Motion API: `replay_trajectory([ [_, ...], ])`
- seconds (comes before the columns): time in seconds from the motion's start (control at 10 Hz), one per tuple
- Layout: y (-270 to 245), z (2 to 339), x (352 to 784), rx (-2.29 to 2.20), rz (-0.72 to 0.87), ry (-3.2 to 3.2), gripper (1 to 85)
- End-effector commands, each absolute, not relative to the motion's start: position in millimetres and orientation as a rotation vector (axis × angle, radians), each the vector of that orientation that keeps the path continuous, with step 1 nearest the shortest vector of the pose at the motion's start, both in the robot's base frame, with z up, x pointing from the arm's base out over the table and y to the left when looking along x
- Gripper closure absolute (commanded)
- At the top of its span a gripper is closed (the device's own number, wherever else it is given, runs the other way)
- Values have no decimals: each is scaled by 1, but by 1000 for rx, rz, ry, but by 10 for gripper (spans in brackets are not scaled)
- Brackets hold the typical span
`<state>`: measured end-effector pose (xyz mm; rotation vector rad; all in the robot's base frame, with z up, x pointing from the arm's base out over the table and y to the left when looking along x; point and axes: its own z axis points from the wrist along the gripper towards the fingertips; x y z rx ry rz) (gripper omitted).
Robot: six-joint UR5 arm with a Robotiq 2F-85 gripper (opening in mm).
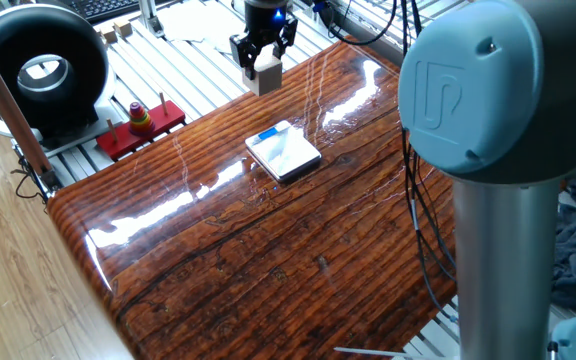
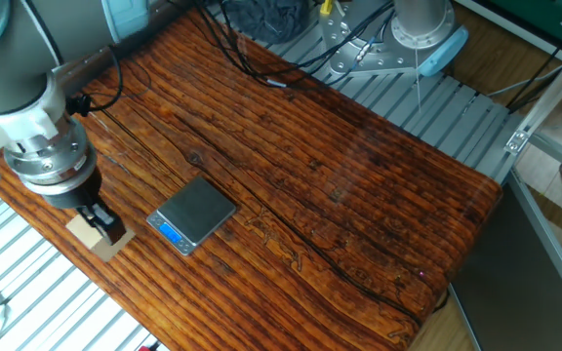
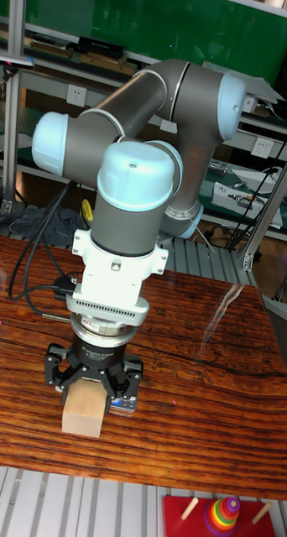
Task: Place the block on the scale
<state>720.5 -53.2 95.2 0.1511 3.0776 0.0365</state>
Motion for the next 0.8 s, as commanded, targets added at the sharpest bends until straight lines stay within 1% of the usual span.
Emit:
replay_trajectory([
  [0.0,-55,110,698,297,77,3121,847],
  [0.1,-49,115,689,346,125,3140,847],
  [0.2,-45,118,683,368,138,3143,847],
  [0.4,-39,114,674,391,107,3119,847],
  [0.7,-24,114,668,445,176,3094,847],
])
